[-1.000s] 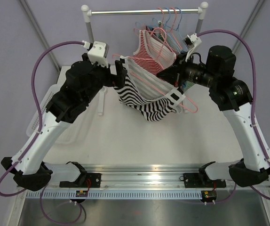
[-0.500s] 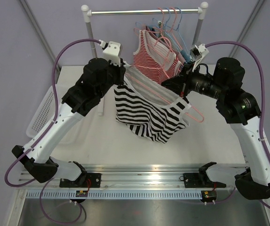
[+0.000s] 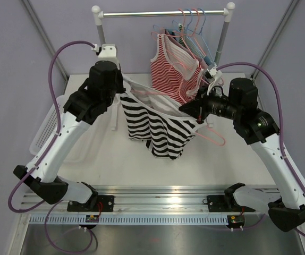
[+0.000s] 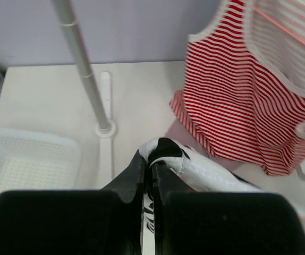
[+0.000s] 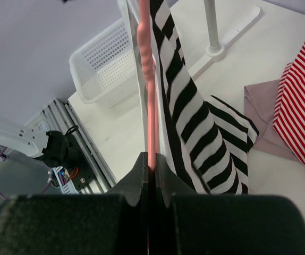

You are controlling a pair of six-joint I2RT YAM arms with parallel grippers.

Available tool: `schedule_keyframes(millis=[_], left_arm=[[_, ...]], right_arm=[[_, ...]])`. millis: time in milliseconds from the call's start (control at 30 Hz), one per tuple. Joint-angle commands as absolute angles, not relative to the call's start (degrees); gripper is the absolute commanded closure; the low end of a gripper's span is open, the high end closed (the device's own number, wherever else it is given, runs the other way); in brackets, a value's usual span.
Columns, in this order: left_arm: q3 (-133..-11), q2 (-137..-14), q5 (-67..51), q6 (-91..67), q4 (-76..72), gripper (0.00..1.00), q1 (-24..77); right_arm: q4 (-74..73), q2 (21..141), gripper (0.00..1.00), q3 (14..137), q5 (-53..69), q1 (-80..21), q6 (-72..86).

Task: Remove the tank top from the hanger

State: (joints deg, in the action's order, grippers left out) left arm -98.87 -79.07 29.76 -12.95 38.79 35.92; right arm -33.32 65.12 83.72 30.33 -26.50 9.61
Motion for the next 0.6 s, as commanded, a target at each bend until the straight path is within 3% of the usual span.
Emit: schedule_keyframes(millis=[0, 267, 433, 567], left_arm=[[-104.06, -79.8, 37.36, -20.99, 45.07, 1.0, 30.16], [-101.88, -78.85, 23.14, -28.12, 47.73, 1.0, 24.26], [-96.6, -74.19, 12.6, -26.47, 43.69, 1.0, 24.34], [-86.77, -66.64, -6.63, -25.57, 35.0, 1.0, 25.31]], right_arm=[[-24.81, 57.5, 1.0, 79.2, 32.96, -26.89, 7.21], [-8.81, 50.28, 1.0, 68.05, 31.56, -26.98, 8.87], [14.91, 51.32, 1.0, 61.7, 32.52, -26.89, 16.06], [34.41, 58.78, 1.0, 61.61, 33.4, -26.89, 25.64]])
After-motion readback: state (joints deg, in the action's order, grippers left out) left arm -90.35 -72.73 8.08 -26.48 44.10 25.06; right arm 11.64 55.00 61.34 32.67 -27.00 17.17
